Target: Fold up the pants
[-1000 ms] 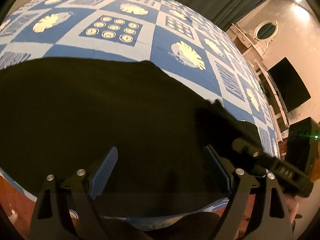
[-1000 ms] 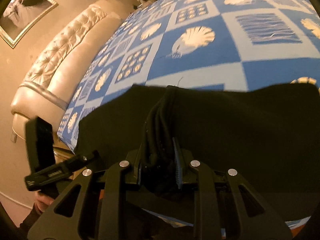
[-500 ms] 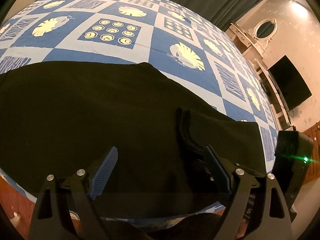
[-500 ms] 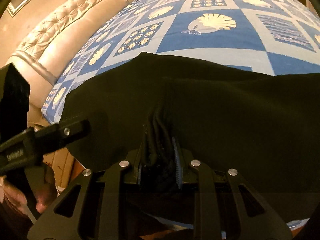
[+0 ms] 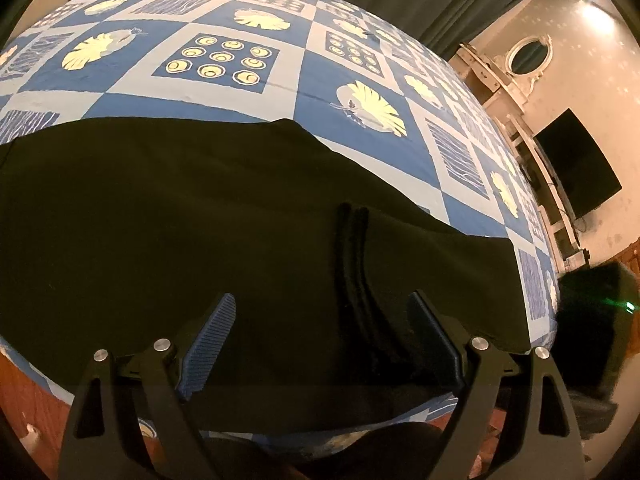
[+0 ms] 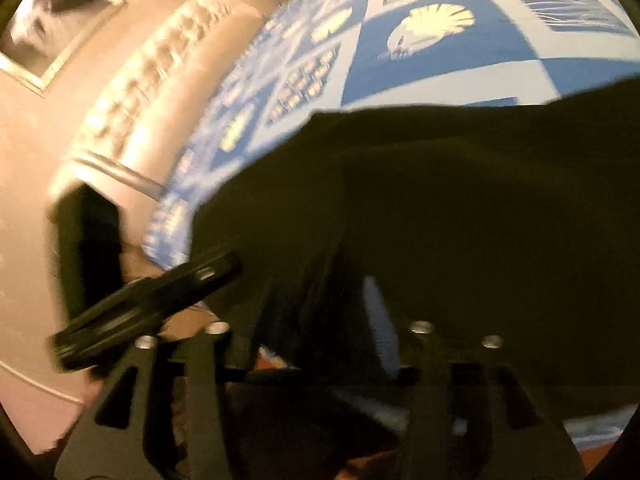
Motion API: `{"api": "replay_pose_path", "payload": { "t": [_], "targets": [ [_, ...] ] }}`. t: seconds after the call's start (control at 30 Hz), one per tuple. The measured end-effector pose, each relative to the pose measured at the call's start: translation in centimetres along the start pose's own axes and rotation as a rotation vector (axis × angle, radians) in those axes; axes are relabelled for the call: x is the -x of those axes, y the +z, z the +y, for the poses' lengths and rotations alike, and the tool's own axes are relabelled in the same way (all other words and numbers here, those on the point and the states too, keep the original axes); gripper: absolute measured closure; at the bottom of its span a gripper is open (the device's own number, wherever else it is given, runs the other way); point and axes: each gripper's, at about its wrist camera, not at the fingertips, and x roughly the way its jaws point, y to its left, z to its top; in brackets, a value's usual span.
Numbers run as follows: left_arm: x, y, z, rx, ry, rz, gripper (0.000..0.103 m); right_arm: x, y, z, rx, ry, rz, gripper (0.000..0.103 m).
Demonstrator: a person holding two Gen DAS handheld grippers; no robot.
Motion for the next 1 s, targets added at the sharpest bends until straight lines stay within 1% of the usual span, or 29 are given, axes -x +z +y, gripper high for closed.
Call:
{"api": "replay_pose_path", "payload": {
  "t": [0.07,0.1,0.17,0.23,0.27,0.33,0.4,0.43,0.47,0.5,0.53,0.6,0.63,0.67,0.7,0.73,0.8,0.87,0.97,1.0],
  "targets": [
    [0.1,0.0,0.1,0.006,-0.004,-0.003,0.017,3.6,-0.1,-1.1,-0.021,0.031,-0.050,0.033],
    [0.1,0.0,0.1,0.006,-0.006,-0.004,0.017,5.5,-0.1,-1.9,-0.043,0.045,-0.076,0.030],
    [0.1,0.0,0.0,0.003,-0.011,-0.007,0.017,9.0,-0.1,-4.1,-0.107,0.053,-0.136,0.022],
    [0.0,0.0,-0.2,-0.003,-0.012,-0.006,0.017,12.7,-0.2,-7.3,-0.189,0.060,-0.201,0.017],
    [0.0,0.0,-0.3,-0.006,-0.012,-0.005,0.017,14.0,-0.3,-8.8,-0.230,0.049,-0.221,0.015],
    [-0.1,-0.1,-0.5,-0.011,-0.014,-0.001,0.017,15.5,-0.9,-12.6,-0.342,0.027,-0.240,0.015],
    [-0.1,-0.2,-0.6,-0.010,-0.020,0.000,0.017,15.5,-1.8,-15.6,-0.419,0.030,-0.211,0.015],
    [-0.1,-0.2,-0.7,-0.010,-0.028,-0.001,0.017,15.1,-2.1,-16.4,-0.453,0.028,-0.192,0.015],
    [-0.1,-0.3,-0.8,-0.012,-0.031,-0.002,0.017,14.0,-2.4,-17.3,-0.509,0.071,-0.153,0.015],
    [-0.1,-0.3,-0.8,-0.014,-0.034,-0.003,0.017,13.2,-2.5,-17.6,-0.535,0.122,-0.122,0.015],
    [0.0,-0.3,-1.0,-0.021,-0.038,-0.005,0.017,12.2,-2.4,-17.7,-0.550,0.151,-0.095,0.015],
    [0.0,-0.4,-1.3,-0.043,-0.028,-0.011,0.017,10.5,-2.2,-17.6,-0.543,0.148,-0.046,0.017],
    [0.1,-0.5,-1.4,-0.057,-0.018,-0.015,0.017,9.9,-2.1,-17.5,-0.539,0.149,-0.028,0.023],
    [0.1,-0.5,-1.6,-0.070,-0.010,-0.018,0.017,9.5,-2.0,-17.4,-0.534,0.132,-0.020,0.029],
    [0.1,-0.5,-1.7,-0.079,-0.006,-0.020,0.017,9.3,-1.9,-17.3,-0.529,0.120,-0.018,0.033],
    [0.1,-0.5,-1.7,-0.084,-0.005,-0.021,0.017,9.3,-1.8,-17.3,-0.529,0.120,-0.016,0.044],
    [0.1,-0.5,-1.8,-0.084,-0.010,-0.018,0.017,9.2,-1.8,-17.4,-0.534,0.118,-0.005,0.053],
    [-0.1,-0.5,-1.7,-0.072,-0.017,-0.008,0.017,9.3,-1.6,-17.2,-0.515,0.097,0.005,0.072],
    [-0.1,-0.6,-1.5,-0.055,-0.026,0.001,0.017,10.3,-0.9,-16.4,-0.465,0.084,-0.002,0.078],
    [-0.1,-0.6,-1.4,-0.051,-0.028,0.000,0.017,10.4,-0.7,-16.0,-0.437,0.061,0.004,0.078]
  ]
}}
